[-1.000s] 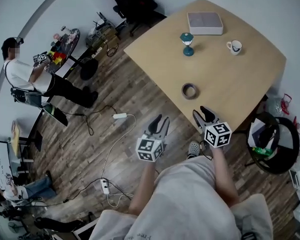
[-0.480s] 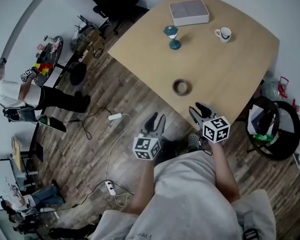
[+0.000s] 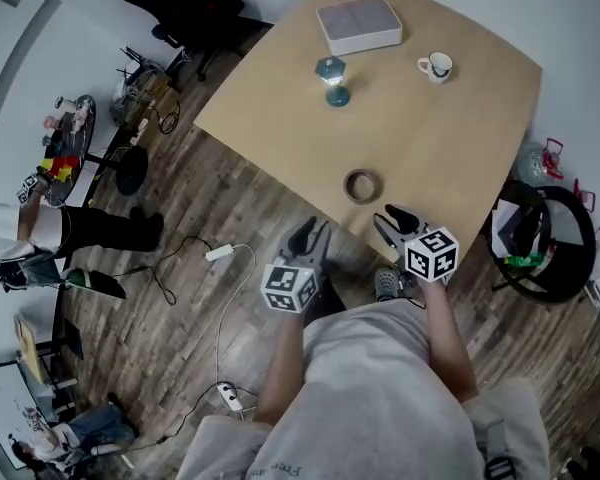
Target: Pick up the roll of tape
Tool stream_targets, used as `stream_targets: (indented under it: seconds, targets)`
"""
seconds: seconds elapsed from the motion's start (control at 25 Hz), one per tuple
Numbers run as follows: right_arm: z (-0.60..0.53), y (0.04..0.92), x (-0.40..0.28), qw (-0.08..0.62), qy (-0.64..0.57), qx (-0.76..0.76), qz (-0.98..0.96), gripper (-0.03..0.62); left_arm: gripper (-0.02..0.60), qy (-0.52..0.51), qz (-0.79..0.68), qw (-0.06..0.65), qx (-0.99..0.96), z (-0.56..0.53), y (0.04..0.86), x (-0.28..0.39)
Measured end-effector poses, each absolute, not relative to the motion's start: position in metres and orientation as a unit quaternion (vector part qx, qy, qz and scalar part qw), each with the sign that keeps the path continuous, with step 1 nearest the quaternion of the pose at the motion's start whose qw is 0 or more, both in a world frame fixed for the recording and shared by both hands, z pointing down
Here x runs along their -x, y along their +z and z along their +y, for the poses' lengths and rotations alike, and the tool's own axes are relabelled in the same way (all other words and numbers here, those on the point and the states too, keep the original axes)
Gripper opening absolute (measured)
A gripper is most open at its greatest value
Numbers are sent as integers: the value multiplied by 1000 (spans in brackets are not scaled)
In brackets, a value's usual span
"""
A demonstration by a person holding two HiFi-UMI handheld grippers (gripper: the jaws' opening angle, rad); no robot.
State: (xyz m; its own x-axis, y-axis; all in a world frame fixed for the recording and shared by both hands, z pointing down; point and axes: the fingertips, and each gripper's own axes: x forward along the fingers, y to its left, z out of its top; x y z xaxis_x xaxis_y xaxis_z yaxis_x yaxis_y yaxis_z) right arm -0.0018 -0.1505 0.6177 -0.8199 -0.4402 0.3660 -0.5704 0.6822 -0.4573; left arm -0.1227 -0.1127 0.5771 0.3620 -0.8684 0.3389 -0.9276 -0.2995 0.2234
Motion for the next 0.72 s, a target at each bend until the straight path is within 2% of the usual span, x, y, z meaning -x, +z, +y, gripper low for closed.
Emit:
stream_targets:
  seconds: [0.12, 0.48, 0.72]
  targets:
    - [-149, 623, 24, 131, 302, -256, -909, 143, 112, 92, -529, 199, -820, -137, 580, 135]
    - [-155, 656, 65, 309, 227, -213, -899, 140, 112, 116, -443, 191, -868, -191, 579, 169]
    - [-173, 673, 80, 367, 259, -247, -858, 136, 109, 117, -414, 189, -883, -216, 582, 194]
